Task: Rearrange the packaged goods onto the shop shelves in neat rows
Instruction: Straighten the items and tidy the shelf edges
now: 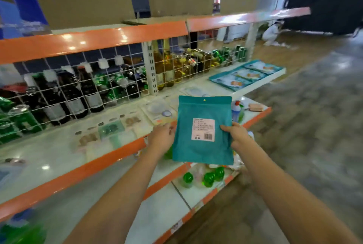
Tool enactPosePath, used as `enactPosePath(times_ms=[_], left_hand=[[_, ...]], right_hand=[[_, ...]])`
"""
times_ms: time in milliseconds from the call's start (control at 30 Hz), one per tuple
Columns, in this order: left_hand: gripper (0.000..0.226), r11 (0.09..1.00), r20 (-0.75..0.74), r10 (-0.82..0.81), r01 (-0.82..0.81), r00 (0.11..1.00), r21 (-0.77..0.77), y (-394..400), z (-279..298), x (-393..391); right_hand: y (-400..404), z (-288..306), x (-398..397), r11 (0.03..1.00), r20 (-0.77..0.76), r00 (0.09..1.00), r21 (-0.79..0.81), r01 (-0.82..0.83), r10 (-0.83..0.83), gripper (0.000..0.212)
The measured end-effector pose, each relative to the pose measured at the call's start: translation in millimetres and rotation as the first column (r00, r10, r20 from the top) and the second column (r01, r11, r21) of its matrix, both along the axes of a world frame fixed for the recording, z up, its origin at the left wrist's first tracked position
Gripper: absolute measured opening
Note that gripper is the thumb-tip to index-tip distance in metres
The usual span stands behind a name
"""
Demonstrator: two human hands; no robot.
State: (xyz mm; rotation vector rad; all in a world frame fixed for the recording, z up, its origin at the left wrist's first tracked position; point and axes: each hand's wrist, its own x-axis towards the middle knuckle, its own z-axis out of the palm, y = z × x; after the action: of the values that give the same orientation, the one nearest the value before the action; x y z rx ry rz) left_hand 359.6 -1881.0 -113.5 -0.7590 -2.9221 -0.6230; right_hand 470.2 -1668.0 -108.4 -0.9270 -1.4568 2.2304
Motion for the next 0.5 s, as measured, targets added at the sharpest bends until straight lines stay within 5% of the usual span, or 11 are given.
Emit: enactPosePath(times_ms=[367, 433, 500], left_hand=[[0.035, 0.933, 0.183, -0.356, 0.338, 0.916, 0.124, 179, -8, 30], [0.038, 0.912, 0.352, -0.404, 0.344, 0.844, 0.222, 205, -12, 31], [0.037, 0.871, 0.582, -0.467, 0.233, 0.666, 0.432, 230, -17, 35]], right_hand=[[119, -14, 81, 0.911, 0.039, 0.912, -0.033, 0.410, -0.409, 0.036], [135, -15, 88, 0.878, 0.039, 0.879, -0.030, 0.477, -0.476, 0.029], [149, -15, 95, 0.851, 0.027, 0.851, -0.029, 0.524, -0.524, 0.016]])
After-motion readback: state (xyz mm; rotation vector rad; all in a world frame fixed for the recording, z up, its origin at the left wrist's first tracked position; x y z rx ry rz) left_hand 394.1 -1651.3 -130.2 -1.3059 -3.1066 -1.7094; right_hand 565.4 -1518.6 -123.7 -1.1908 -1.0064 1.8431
